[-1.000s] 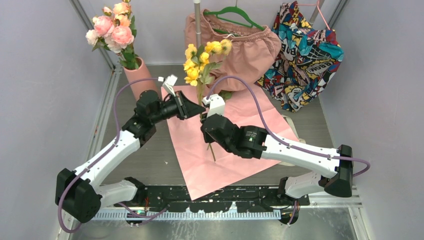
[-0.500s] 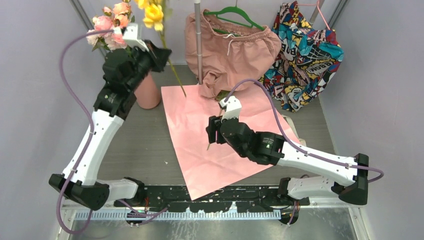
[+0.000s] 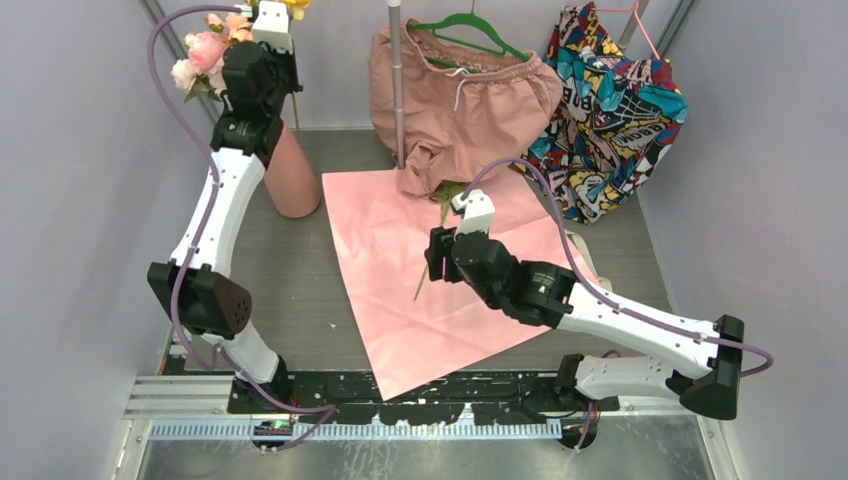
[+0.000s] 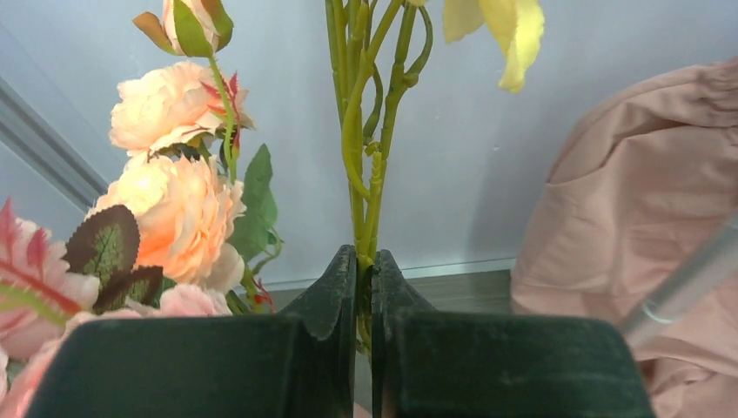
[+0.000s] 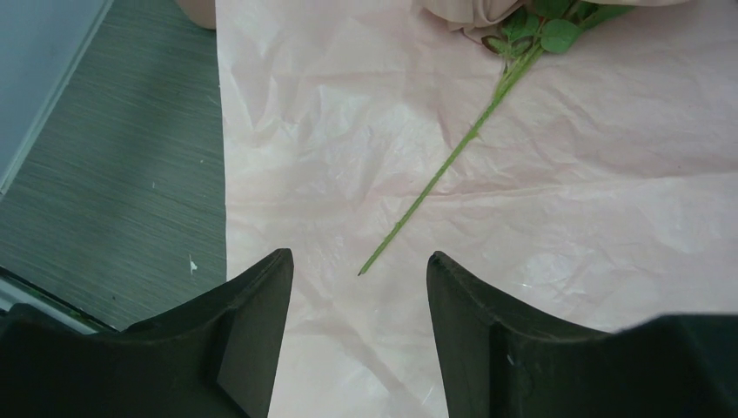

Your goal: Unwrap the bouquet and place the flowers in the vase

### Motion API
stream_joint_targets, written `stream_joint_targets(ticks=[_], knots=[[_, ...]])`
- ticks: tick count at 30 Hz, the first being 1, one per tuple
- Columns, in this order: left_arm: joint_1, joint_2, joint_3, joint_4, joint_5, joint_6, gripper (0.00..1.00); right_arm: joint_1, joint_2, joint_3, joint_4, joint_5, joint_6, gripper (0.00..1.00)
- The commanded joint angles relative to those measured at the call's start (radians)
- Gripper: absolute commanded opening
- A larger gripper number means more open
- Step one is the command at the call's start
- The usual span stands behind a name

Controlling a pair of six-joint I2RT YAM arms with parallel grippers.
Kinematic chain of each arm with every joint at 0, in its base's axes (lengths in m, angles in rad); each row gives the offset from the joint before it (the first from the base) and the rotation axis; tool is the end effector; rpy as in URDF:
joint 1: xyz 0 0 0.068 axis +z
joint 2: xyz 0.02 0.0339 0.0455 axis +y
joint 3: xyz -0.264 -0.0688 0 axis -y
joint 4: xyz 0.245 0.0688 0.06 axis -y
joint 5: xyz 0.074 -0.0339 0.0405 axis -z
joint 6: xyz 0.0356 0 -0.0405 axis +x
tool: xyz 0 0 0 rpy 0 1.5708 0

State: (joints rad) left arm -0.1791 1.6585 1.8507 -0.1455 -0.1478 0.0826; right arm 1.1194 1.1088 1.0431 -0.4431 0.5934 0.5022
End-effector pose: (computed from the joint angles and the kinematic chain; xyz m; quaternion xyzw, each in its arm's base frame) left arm 0.3761 -0.0628 0.4873 0.0369 0.6896 0.0161 0.7231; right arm 0.1231 0.2083 0.3432 -0.1094 0.8306 0.1773 0.5164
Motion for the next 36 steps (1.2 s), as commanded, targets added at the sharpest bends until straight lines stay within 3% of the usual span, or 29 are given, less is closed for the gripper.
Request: stream_joint_targets(ticks=[1, 7, 12, 25, 36], knots=[[0.033, 0.001, 0.111, 0.14, -0.013, 0.079, 0.0, -0.036, -0.046, -0.003, 0.04, -0.034, -0.011, 0.63], [0.046, 0.046, 0.239, 0.083, -0.028, 0.119, 0.0, -0.045, -0.007, -0.006, 0.058, -0.066, 0.004, 0.63], [0.07, 0.032, 0.242, 0.062, -0.055, 0.126, 0.0, -0.053, 0.035, 0.016, 0.075, -0.091, -0.001, 0.63], [0.093, -0.066, -0.097, 0.173, -0.065, 0.014, 0.0, -0.055, 0.055, 0.03, 0.085, -0.124, 0.004, 0.63], [0.092, -0.049, -0.174, 0.193, -0.089, -0.002, 0.0, -0.056, 0.028, -0.021, 0.094, -0.123, 0.023, 0.63]])
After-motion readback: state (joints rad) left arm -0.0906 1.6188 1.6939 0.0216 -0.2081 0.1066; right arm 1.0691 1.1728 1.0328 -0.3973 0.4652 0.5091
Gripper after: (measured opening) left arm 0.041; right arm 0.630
